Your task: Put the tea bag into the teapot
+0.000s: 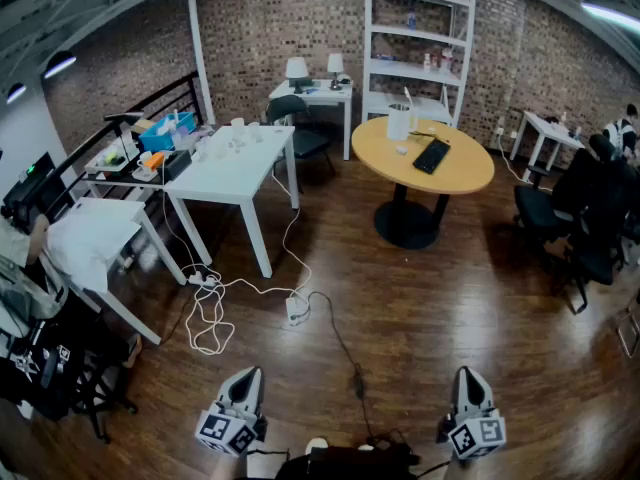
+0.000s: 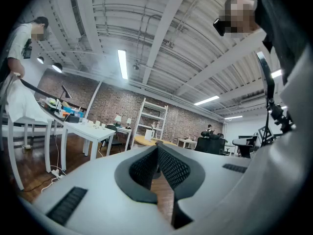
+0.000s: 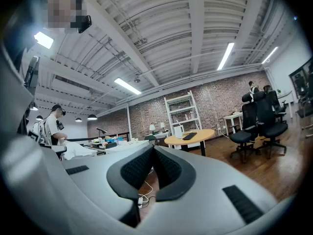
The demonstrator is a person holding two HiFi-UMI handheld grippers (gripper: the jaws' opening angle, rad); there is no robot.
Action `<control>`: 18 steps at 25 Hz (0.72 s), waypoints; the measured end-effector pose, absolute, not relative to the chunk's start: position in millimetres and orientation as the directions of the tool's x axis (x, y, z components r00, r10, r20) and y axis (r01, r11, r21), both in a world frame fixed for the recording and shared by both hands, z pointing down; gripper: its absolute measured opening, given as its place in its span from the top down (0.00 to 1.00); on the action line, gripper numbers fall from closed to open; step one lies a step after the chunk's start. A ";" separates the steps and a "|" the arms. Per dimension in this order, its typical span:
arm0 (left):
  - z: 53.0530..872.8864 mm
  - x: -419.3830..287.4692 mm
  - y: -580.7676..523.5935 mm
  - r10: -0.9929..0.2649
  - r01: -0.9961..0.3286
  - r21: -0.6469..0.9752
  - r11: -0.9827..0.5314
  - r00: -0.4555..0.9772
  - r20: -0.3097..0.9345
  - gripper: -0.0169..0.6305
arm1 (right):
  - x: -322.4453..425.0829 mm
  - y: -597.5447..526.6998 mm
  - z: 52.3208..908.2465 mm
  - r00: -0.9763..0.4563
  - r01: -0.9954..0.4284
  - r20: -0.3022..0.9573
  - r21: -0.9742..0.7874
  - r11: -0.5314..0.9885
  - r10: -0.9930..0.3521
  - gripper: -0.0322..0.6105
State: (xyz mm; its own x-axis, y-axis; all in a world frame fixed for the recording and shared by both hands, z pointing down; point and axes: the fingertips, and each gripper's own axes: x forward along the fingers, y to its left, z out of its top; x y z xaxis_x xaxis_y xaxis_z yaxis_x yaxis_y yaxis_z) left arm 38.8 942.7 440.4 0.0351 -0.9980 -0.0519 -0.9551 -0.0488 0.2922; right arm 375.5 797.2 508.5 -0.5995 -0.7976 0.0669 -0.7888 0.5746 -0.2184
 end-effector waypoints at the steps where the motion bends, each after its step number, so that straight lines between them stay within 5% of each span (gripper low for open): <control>1: 467.7 20.2 949.1 -0.998 -0.956 0.290 -0.048 0.035 -0.052 0.97 | 372.0 796.7 511.0 -0.607 -0.782 0.062 -0.222 0.583 -0.792 0.94; 9: 566.9 -67.7 984.7 -1.000 -0.970 0.244 0.005 -0.003 0.008 0.97 | 303.7 799.4 523.0 -0.658 -0.752 0.096 -0.138 0.645 -0.747 0.94; 18: 546.3 -96.7 931.9 -0.998 -0.941 0.335 0.035 -0.047 -0.028 0.97 | 258.7 738.5 538.7 -0.684 -0.728 0.146 -0.085 0.680 -0.714 0.94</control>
